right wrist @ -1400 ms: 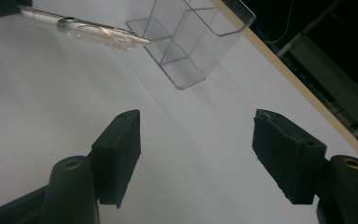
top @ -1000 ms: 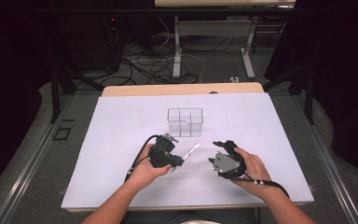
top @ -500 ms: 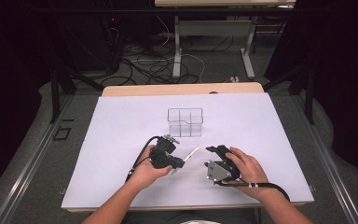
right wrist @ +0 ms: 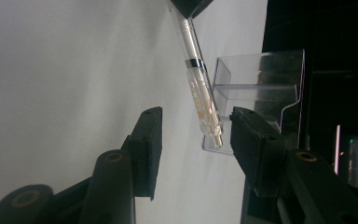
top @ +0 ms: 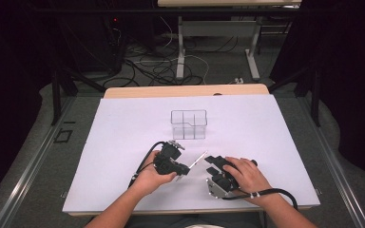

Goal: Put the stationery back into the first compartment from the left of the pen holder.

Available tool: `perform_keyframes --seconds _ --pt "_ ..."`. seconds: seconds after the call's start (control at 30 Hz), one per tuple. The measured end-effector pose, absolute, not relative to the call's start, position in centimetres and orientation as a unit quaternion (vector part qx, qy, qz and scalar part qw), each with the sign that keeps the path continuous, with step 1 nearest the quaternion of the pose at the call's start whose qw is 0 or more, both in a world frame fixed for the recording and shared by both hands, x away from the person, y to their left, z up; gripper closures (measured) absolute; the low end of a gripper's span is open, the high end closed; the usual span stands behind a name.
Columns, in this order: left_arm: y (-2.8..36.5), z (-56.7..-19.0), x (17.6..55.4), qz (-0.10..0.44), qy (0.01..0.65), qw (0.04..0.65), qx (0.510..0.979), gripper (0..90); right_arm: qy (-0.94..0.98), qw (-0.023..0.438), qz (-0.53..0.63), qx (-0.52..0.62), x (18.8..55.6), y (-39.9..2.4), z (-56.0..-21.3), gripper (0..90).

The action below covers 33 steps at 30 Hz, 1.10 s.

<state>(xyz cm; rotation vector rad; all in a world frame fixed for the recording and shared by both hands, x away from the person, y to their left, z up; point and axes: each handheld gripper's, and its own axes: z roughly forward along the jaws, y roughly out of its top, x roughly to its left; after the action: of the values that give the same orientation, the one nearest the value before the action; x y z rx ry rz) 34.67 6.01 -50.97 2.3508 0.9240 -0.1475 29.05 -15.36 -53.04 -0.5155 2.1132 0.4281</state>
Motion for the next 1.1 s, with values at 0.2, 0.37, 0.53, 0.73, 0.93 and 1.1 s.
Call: perform_keyframes --seconds 0.2,0.37,0.53,0.73,0.93,1.1 --pt "5.8 -51.1 34.6 -0.060 0.344 0.301 0.888 79.7 0.839 0.455 0.157 -0.255 29.1 -15.3 -53.4 60.1" --pt "5.4 -51.2 34.6 -0.068 0.341 0.299 0.889 79.7 0.840 0.450 0.151 -0.264 29.1 -15.3 -53.7 63.3" --pt "4.9 -51.3 34.4 -0.075 0.337 0.299 0.889 79.6 0.837 0.450 0.153 -0.270 29.1 -15.1 -53.8 64.7" --pt "4.4 -51.2 34.1 -0.082 0.333 0.302 0.890 79.7 0.839 0.448 0.143 -0.275 29.2 -15.0 -54.0 65.0" --pt "4.2 -51.0 33.8 -0.091 0.325 0.307 0.890 79.7 0.846 0.440 0.138 -0.269 29.1 -15.0 -54.2 67.8" --pt "3.7 -51.1 33.5 -0.093 0.322 0.305 0.891 79.6 0.845 0.440 0.135 -0.271 29.1 -14.9 -54.1 71.4"
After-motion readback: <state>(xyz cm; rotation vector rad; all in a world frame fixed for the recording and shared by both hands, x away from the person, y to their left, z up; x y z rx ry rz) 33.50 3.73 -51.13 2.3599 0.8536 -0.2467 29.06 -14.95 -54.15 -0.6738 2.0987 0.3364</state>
